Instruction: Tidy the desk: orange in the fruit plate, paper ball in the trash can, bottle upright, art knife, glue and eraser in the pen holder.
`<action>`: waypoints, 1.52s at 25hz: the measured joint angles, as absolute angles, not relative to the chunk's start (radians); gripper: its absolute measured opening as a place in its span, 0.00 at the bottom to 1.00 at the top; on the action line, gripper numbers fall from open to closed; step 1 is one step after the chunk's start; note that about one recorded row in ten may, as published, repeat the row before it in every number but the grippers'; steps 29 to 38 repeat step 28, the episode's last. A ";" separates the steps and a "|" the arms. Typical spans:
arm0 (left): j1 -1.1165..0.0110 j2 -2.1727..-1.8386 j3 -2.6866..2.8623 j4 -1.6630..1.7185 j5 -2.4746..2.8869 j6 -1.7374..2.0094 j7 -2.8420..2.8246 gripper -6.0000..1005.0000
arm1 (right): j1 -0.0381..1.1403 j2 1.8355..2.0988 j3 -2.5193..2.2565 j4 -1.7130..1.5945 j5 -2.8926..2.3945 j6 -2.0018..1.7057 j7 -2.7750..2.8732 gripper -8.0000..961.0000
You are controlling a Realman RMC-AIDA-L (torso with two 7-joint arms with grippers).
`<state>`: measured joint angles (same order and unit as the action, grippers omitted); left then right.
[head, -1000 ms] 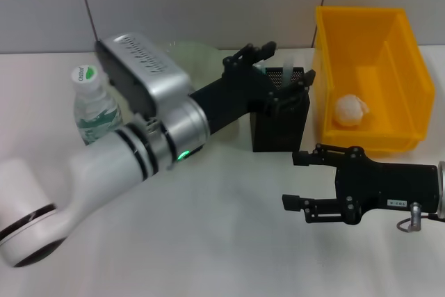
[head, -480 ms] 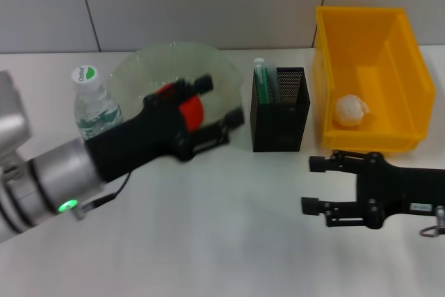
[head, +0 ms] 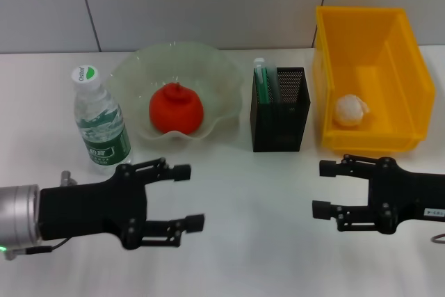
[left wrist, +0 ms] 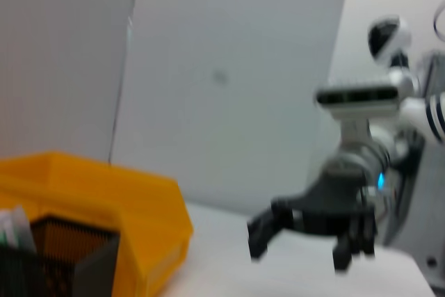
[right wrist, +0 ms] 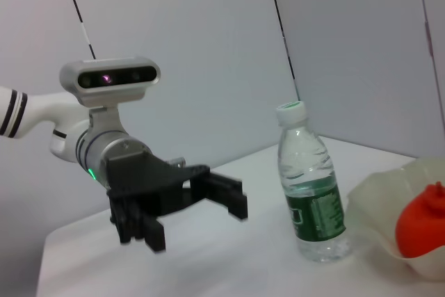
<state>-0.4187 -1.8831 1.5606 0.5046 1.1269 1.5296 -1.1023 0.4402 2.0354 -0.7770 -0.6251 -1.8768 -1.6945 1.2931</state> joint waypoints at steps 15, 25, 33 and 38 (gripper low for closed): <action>-0.426 -1.902 1.370 0.506 1.357 1.607 -1.105 0.86 | 0.447 2.075 -0.795 -0.607 -1.878 -1.687 1.253 0.85; -0.421 -1.902 1.368 0.505 1.360 1.614 -1.104 0.86 | 0.448 2.075 -0.795 -0.595 -1.874 -1.679 1.241 0.85; -0.422 -1.902 1.367 0.505 1.361 1.620 -1.104 0.86 | 0.448 2.075 -0.795 -0.592 -1.874 -1.680 1.241 0.85; -0.422 -1.902 1.367 0.505 1.361 1.620 -1.104 0.86 | 0.448 2.075 -0.795 -0.592 -1.874 -1.680 1.241 0.85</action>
